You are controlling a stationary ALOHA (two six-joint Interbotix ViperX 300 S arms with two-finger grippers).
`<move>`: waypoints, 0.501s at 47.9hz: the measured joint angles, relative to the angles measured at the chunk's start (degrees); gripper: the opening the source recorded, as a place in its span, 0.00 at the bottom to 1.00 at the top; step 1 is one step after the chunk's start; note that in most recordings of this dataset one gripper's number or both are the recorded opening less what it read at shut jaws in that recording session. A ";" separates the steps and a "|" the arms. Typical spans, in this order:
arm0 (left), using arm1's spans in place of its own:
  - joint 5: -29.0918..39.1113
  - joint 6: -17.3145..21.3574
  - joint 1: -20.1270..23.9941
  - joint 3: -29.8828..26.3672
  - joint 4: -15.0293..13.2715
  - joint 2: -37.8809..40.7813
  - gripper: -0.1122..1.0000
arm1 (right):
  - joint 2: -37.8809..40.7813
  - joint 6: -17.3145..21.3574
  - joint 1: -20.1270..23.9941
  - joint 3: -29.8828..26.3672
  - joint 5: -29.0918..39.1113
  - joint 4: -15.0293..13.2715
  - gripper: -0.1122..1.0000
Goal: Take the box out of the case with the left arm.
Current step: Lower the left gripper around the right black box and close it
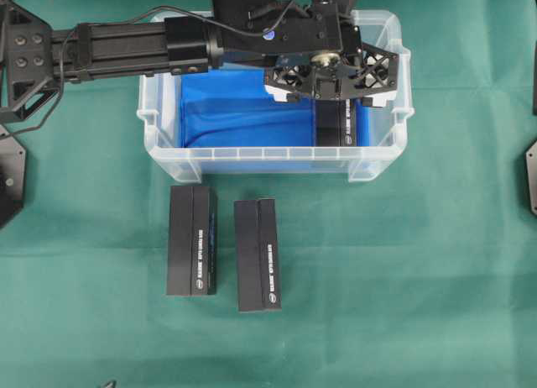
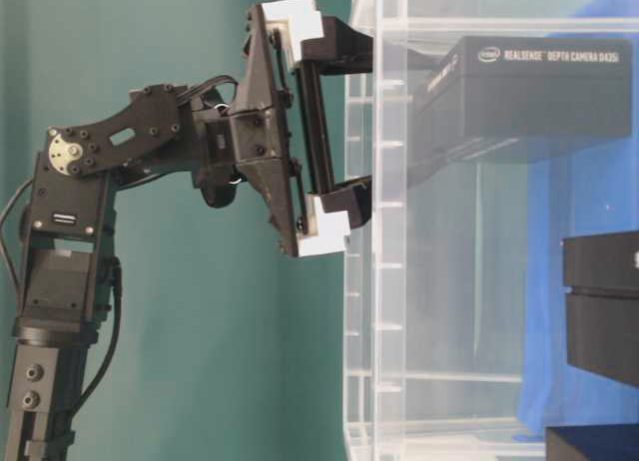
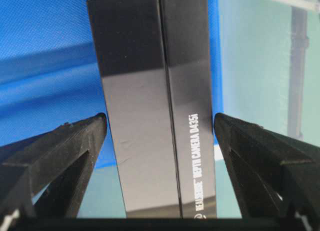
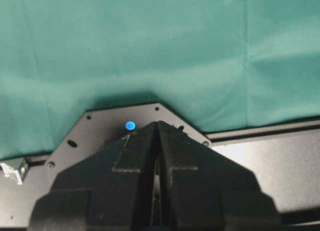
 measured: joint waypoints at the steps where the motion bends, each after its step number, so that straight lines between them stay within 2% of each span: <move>1: -0.09 0.00 0.00 0.09 0.00 0.00 0.92 | 0.09 0.00 0.00 0.00 0.00 0.00 0.12; 24: -2.37 -0.09 0.00 2.64 -0.09 0.70 0.92 | 0.00 0.00 0.00 0.09 0.00 0.00 0.12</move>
